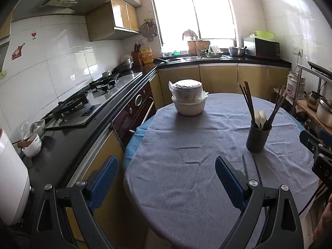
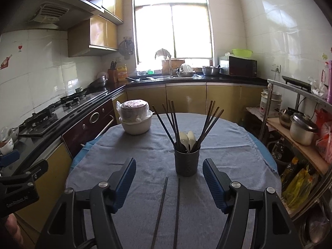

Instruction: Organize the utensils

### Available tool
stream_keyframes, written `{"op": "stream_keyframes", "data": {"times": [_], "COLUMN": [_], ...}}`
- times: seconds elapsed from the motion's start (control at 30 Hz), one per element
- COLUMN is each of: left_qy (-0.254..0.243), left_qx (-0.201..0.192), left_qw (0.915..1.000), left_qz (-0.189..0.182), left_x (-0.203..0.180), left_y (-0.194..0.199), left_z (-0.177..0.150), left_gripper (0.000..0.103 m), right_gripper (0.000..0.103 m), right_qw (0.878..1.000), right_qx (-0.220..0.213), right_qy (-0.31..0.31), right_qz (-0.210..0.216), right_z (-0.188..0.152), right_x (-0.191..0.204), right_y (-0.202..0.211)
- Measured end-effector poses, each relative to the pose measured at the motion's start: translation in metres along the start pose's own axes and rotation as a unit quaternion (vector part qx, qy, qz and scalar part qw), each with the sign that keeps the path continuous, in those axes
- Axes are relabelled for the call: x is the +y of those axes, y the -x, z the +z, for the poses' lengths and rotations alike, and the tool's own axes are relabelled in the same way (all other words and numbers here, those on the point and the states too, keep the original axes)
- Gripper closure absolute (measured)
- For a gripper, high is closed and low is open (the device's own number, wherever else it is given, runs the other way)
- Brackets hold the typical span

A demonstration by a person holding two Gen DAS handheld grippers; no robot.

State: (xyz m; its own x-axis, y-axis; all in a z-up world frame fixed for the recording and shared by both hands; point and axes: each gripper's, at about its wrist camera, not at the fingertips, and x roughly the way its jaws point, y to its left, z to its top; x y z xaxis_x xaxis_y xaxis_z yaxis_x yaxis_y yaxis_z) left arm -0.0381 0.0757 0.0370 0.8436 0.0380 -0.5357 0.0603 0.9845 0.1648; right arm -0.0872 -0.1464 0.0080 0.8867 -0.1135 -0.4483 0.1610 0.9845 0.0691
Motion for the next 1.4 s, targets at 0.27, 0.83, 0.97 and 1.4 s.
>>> {"op": "stream_keyframes", "data": {"times": [0.27, 0.83, 0.97, 1.4], "left_qy": [0.003, 0.004, 0.004, 0.01], "left_qx": [0.004, 0.0, -0.001, -0.011], "left_qw": [1.0, 1.0, 0.9999, 0.9996], "left_qz": [-0.004, -0.008, -0.013, -0.026], "left_x": [-0.011, -0.041, -0.045, -0.043], "left_y": [-0.012, -0.005, -0.003, 0.011], "left_z": [0.011, 0.022, 0.024, 0.023], "left_gripper": [0.008, 0.008, 0.008, 0.008], "right_gripper": [0.033, 0.033, 0.033, 0.033], "right_qw": [1.0, 0.999, 1.0, 1.0], "right_qx": [0.02, 0.017, 0.009, -0.011], "right_qy": [-0.012, -0.029, -0.027, -0.019], "right_qz": [-0.001, 0.01, 0.007, 0.0], "right_z": [-0.001, 0.0, 0.001, 0.004], "right_x": [-0.013, -0.039, -0.04, -0.035], "right_y": [-0.022, -0.021, -0.014, 0.007]}}
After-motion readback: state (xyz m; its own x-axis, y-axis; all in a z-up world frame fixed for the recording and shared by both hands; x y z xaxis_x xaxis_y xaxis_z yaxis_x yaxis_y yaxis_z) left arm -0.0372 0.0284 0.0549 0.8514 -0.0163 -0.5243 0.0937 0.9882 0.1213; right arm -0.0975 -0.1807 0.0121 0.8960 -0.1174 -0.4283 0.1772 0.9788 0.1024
